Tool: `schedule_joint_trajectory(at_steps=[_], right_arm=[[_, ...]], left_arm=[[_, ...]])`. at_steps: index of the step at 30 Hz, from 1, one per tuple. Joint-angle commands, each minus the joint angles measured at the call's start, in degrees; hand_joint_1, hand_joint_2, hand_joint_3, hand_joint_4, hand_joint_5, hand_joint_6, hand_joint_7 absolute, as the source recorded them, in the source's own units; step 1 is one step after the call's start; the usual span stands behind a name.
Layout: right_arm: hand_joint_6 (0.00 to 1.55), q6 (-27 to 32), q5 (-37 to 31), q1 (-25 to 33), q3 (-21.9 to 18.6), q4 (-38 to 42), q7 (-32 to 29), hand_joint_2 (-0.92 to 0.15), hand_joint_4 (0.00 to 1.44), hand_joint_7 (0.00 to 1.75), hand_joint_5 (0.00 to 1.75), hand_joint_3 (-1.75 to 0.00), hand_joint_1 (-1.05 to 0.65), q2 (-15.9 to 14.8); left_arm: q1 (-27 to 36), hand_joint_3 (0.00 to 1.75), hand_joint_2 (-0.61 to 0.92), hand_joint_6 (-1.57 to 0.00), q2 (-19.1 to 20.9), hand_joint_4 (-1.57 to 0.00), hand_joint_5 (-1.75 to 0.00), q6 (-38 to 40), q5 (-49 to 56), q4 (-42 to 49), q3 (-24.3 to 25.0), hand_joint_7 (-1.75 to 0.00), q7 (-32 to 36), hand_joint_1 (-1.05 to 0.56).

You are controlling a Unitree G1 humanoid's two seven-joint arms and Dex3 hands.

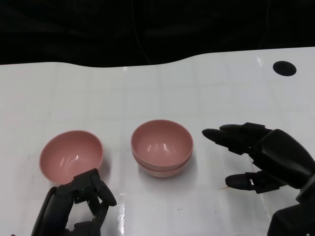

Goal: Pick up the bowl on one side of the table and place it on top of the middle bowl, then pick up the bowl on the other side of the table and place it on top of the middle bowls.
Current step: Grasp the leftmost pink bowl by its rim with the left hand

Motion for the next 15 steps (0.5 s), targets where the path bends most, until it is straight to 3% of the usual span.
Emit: schedule_joint_trajectory(at_steps=[1, 5, 10, 15], right_arm=[[0.39, -0.59, 2.33, 3.86, -3.05, -2.57, -0.71, -0.92, 0.49, 0.05, 0.12, -0.51, -0.8, -2.16], [0.45, -0.43, 5.52, 8.4, -6.4, -4.83, -0.19, -0.92, 0.55, 0.05, 0.11, -0.42, -0.72, -2.02], [0.58, -1.4, 10.32, 13.15, -11.13, -5.33, -2.61, -0.92, 0.69, 0.07, 0.12, -0.25, -0.57, 0.31], [0.77, -5.99, 11.92, 15.55, -15.62, -1.65, -9.16, -0.92, 0.89, 0.1, 0.18, -0.14, -0.37, 2.99]], left_arm=[[0.55, 1.14, 0.53, -0.77, 1.08, -0.83, -1.71, -0.49, -0.95, -0.29, 1.18, -1.43, 0.74, -0.09], [0.92, 1.12, 0.53, -0.78, 0.65, -0.83, -1.68, 0.23, -1.22, -1.18, 1.76, -1.41, 1.04, -0.08], [1.18, 1.14, 0.53, -0.78, 0.37, -0.84, -1.67, 0.63, -0.92, -1.81, 2.18, -1.42, 1.48, -0.07], [2.41, 1.11, 0.59, -0.75, -0.04, -0.79, -1.67, 2.6, -3.15, -4.46, 2.66, -1.39, 1.06, -0.07]])
